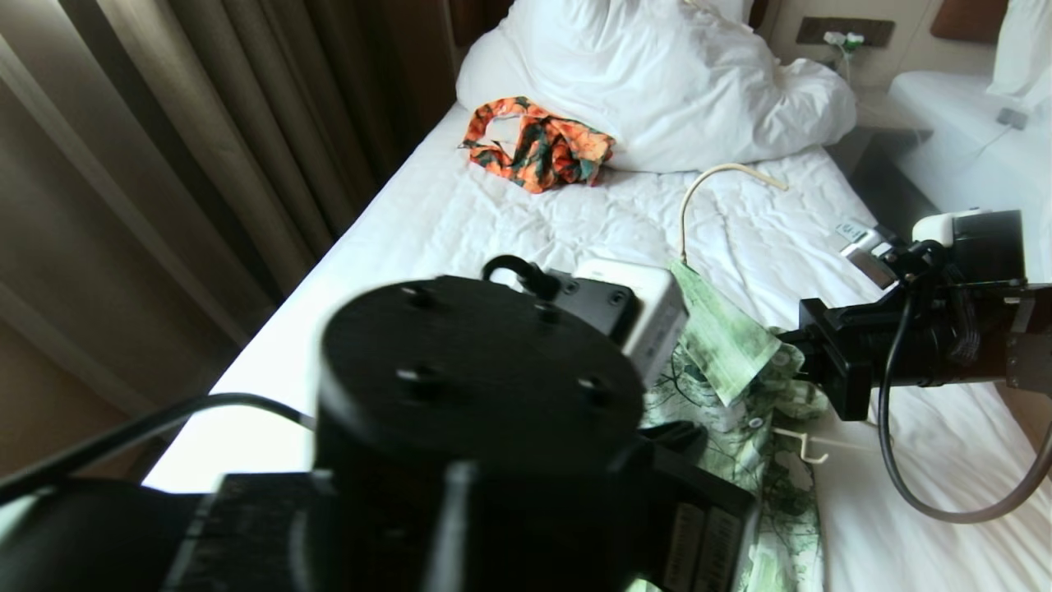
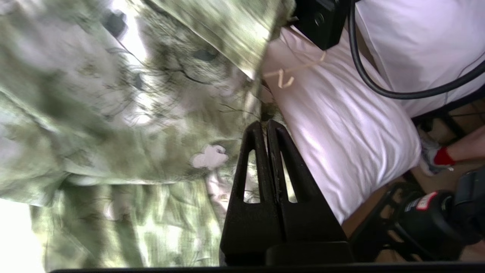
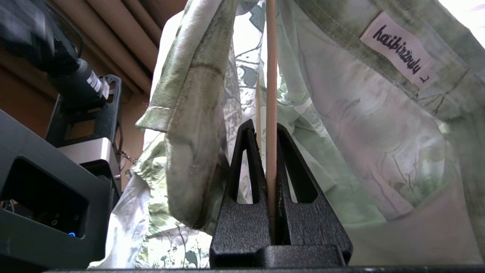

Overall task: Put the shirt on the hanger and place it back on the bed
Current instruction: Hook the other side of the shirt onto the hanger

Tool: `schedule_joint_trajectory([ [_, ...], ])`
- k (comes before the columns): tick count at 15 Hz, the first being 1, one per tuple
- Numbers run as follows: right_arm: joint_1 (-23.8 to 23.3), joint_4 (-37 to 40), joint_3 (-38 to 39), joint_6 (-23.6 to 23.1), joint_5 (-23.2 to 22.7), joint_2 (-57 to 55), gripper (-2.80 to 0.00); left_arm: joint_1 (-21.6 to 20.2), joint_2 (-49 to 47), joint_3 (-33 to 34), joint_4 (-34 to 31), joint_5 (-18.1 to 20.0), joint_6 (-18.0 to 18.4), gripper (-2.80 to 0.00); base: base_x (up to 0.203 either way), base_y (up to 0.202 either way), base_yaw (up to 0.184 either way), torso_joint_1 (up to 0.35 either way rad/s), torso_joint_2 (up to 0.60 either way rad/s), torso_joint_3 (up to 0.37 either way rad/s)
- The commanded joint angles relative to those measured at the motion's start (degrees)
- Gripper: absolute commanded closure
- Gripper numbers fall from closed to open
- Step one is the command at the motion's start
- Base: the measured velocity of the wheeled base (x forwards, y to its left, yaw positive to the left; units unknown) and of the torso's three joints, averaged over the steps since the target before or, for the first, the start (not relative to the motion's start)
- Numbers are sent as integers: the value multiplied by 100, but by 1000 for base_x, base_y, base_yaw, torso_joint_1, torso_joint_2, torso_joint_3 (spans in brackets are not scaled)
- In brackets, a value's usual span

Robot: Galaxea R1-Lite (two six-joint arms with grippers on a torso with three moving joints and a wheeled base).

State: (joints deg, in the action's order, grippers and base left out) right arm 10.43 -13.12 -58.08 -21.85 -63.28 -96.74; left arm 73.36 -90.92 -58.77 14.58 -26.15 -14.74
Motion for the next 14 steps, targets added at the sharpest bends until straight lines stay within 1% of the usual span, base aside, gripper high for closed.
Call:
schedule_joint_trajectory([
  [1, 219, -8, -54, -8, -32, -30, 0, -273, 1118, 229, -243, 48, 44, 0, 0, 0, 0, 0, 0, 0],
  [2, 378, -7, -77, 49, -28, -42, 0, -482, 1595, 364, -459, 140, 78, 0, 0, 0, 0, 0, 0, 0],
  [3, 552, -14, -114, 210, -25, -44, 0, -664, 2029, 496, -672, 267, 104, 0, 0, 0, 0, 0, 0, 0],
  [5, 911, -47, -205, 453, 5, -76, 0, -1135, 3024, 662, -1370, 769, 251, 0, 0, 0, 0, 0, 0, 0],
  [7, 1145, -35, -205, 473, 31, -104, 0, -1725, 3760, 743, -2139, 1425, 473, 0, 0, 0, 0, 0, 0, 0],
  [8, 1219, -33, -204, 478, 58, -113, 0, -1944, 3938, 795, -2414, 1677, 563, 0, 0, 0, 0, 0, 0, 0],
  [9, 1311, -33, -204, 479, 69, -100, 0, -1982, 4020, 866, -2492, 1743, 610, 0, 0, 0, 0, 0, 0, 0],
  [10, 1422, -33, -188, 479, 66, -80, 0, -1984, 4027, 928, -2495, 1745, 679, -52, 0, 0, 0, 0, 0, 0],
  [11, 1529, -33, -174, 479, 69, -59, 0, -1984, 4002, 943, -2493, 1755, 850, -280, 0, 0, 0, 0, 0, 0],
  [12, 1598, -33, -137, 474, 64, -49, 0, -1977, 3946, 954, -2483, 1785, 967, -280, 0, 0, 0, 0, 0, 0],
  [14, 1718, -41, -4, 457, 61, -20, 0, -1985, 3712, 940, -2450, 2006, 1389, -280, 0, 0, 0, 0, 0, 0],
])
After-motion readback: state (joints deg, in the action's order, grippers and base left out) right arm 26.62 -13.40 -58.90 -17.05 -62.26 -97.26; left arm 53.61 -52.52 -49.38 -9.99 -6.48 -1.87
